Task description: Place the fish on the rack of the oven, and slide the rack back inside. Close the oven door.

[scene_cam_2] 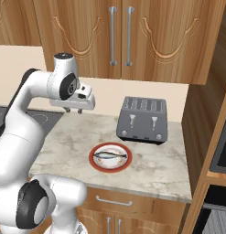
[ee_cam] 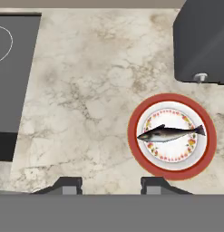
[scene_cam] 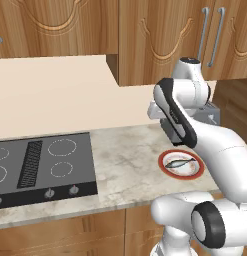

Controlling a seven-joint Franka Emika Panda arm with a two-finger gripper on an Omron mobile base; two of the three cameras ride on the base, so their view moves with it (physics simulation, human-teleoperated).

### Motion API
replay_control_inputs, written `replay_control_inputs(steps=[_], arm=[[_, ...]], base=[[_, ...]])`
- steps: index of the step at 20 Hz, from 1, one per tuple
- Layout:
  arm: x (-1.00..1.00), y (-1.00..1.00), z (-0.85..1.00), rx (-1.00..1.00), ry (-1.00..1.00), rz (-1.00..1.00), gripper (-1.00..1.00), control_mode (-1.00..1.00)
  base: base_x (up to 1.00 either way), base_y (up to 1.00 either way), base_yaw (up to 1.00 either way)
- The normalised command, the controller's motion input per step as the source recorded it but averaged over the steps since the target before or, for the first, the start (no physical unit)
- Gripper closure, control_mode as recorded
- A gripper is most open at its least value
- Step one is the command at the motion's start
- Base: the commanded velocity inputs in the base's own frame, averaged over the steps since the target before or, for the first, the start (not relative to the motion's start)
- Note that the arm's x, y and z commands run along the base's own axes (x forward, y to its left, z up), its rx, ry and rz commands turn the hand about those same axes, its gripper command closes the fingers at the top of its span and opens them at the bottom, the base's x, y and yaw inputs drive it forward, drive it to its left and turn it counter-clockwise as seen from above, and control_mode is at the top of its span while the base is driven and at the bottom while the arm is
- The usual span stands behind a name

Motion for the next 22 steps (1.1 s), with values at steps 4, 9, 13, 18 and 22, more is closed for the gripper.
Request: replay_control_inputs(steps=[4,9,13,18,22], arm=[[-0.48,-0.09,-0.13,0.00,-0.02,-0.04,-1.00,-1.00],[-0.76,-0.15,-0.45,0.00,-0.16,-0.26,-1.00,-1.00],[-0.33,-0.10,-0.49,0.02,-0.14,-0.40,-1.00,-1.00],[-0.10,-0.11,-0.33,0.14,-0.11,-0.43,-1.00,-1.00],[0.00,-0.43,-0.24,0.20,0.00,-0.33,-1.00,-1.00]], base=[[0.00,0.00,0.00],[0.00,0.00,0.00],[0.00,0.00,0.00],[0.00,0.00,0.00],[0.00,0.00,0.00]])
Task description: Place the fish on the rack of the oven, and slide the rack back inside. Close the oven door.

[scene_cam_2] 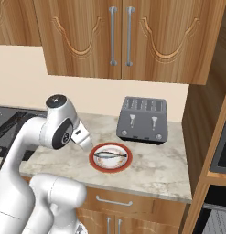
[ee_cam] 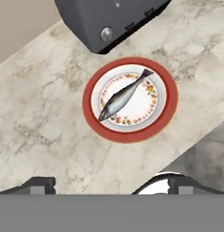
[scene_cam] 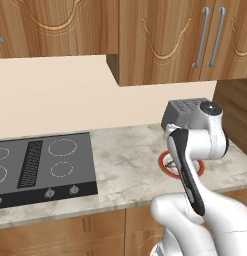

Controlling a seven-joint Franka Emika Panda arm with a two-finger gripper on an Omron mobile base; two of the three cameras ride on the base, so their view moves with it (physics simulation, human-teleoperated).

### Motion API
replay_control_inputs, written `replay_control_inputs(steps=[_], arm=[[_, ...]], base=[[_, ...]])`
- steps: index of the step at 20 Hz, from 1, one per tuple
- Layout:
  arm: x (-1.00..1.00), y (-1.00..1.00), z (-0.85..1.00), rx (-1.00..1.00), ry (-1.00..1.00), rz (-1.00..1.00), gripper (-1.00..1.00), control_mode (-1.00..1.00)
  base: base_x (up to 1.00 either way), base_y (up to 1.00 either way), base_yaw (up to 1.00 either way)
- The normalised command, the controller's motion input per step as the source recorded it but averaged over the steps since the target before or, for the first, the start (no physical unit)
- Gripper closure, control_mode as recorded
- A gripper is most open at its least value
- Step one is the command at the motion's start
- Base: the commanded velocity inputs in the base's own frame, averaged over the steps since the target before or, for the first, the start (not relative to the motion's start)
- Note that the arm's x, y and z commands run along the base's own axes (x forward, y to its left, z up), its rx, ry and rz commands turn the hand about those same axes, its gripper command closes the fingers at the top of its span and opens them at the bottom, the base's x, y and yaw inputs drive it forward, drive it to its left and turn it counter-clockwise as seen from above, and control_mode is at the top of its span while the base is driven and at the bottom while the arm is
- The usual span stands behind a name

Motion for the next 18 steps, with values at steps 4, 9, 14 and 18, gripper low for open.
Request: replay_control_inputs(steps=[4,9,14,18], arm=[[0.00,-0.70,-0.21,0.18,0.13,-0.27,-1.00,-1.00],[0.11,-0.55,-0.18,0.13,0.22,-0.16,-1.00,-1.00],[0.20,-0.32,-0.22,0.06,0.25,-0.05,-1.00,-1.00],[0.46,-0.02,-0.34,0.02,0.11,-0.01,-1.00,-1.00]], base=[[0.00,0.00,0.00],[0.00,0.00,0.00],[0.00,0.00,0.00],[0.00,0.00,0.00]])
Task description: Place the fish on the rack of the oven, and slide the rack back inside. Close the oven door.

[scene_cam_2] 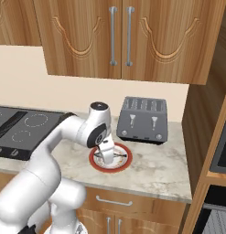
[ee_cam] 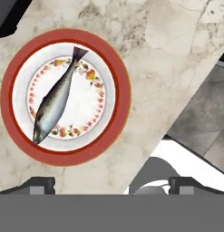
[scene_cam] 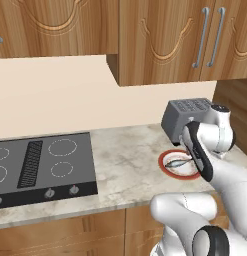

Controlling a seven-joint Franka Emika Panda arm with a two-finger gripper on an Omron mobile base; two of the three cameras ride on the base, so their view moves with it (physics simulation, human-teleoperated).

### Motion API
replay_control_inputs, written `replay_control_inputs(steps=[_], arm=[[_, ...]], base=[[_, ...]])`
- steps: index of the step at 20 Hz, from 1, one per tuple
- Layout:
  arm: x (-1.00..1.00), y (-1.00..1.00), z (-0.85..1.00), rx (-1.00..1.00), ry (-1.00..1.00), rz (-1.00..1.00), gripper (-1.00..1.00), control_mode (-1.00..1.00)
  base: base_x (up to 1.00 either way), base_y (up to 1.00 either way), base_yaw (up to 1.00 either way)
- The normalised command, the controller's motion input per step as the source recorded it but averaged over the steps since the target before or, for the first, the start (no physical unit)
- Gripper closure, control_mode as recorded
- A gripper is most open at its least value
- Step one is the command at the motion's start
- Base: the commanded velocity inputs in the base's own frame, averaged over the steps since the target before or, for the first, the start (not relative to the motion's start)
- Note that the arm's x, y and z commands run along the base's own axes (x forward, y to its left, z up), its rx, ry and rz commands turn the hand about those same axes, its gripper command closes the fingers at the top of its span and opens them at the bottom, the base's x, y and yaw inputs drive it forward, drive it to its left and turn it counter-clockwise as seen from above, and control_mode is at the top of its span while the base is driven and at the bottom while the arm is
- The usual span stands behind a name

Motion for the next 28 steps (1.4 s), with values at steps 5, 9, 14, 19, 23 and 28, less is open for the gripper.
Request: replay_control_inputs(steps=[5,9,14,19,23,28], arm=[[0.53,0.00,-0.37,0.00,0.07,0.00,-1.00,-1.00],[0.45,0.00,-0.38,0.00,0.01,0.00,-1.00,-1.00],[0.38,0.00,-0.40,0.00,0.00,0.00,-1.00,-1.00],[0.31,0.00,-0.46,0.00,0.00,0.00,-1.00,-1.00],[0.32,0.00,-0.34,0.00,0.00,0.00,-1.00,-1.00],[0.30,0.00,-0.30,0.00,0.00,0.00,-1.00,-1.00]], base=[[0.00,0.00,0.00],[0.00,0.00,0.00],[0.00,0.00,0.00],[0.00,0.00,0.00],[0.00,0.00,0.00],[0.00,0.00,0.00]])
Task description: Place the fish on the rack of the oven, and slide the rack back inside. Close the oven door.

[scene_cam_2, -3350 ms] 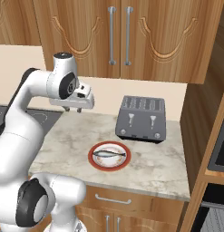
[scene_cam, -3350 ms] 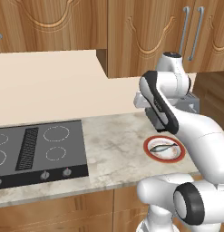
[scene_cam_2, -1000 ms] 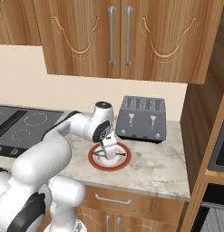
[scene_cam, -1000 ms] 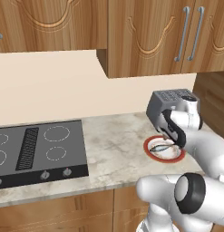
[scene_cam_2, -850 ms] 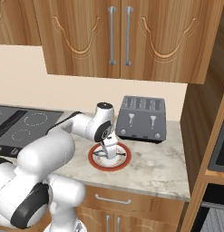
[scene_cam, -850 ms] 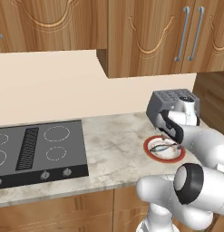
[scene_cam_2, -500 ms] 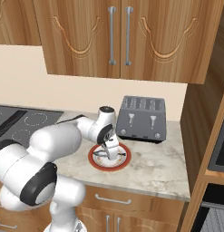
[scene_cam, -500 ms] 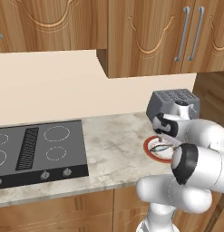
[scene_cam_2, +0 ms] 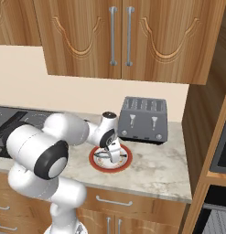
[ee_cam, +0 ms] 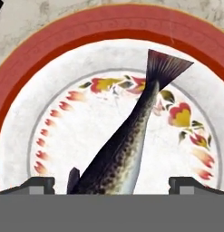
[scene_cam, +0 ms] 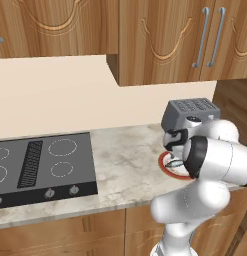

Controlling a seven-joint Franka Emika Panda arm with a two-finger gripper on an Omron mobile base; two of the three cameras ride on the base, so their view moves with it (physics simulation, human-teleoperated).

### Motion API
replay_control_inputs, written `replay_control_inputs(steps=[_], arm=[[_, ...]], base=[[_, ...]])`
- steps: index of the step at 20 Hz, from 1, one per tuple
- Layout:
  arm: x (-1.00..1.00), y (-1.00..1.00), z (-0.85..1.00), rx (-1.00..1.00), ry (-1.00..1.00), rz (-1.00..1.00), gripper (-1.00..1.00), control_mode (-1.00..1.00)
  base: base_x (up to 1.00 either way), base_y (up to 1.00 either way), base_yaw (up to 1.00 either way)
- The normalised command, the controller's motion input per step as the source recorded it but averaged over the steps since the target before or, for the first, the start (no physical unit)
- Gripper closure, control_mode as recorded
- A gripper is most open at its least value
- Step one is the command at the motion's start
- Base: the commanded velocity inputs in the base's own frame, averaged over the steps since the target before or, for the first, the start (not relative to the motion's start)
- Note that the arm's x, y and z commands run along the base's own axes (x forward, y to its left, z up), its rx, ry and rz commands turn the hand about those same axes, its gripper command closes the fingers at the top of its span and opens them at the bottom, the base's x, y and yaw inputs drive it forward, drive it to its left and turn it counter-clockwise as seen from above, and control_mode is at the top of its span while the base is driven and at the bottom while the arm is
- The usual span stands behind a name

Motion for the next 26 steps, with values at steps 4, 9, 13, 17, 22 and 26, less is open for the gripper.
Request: replay_control_inputs(steps=[4,9,13,17,22,26], arm=[[0.26,0.00,-0.32,0.00,0.00,0.00,-1.00,-1.00],[0.05,0.04,-0.27,0.00,-0.02,-0.01,1.00,-1.00],[-0.01,0.02,0.00,0.00,-0.01,0.00,1.00,-1.00],[-0.36,0.00,0.54,0.00,-0.19,0.00,1.00,-1.00],[-0.53,0.00,0.91,0.00,-0.23,0.03,1.00,-1.00],[-0.48,0.00,0.69,0.00,-0.12,0.05,1.00,-1.00]], base=[[0.00,0.00,0.00],[0.00,0.00,0.00],[0.00,0.00,0.00],[0.00,0.00,0.00],[0.00,0.00,0.00],[0.00,0.00,0.00]])
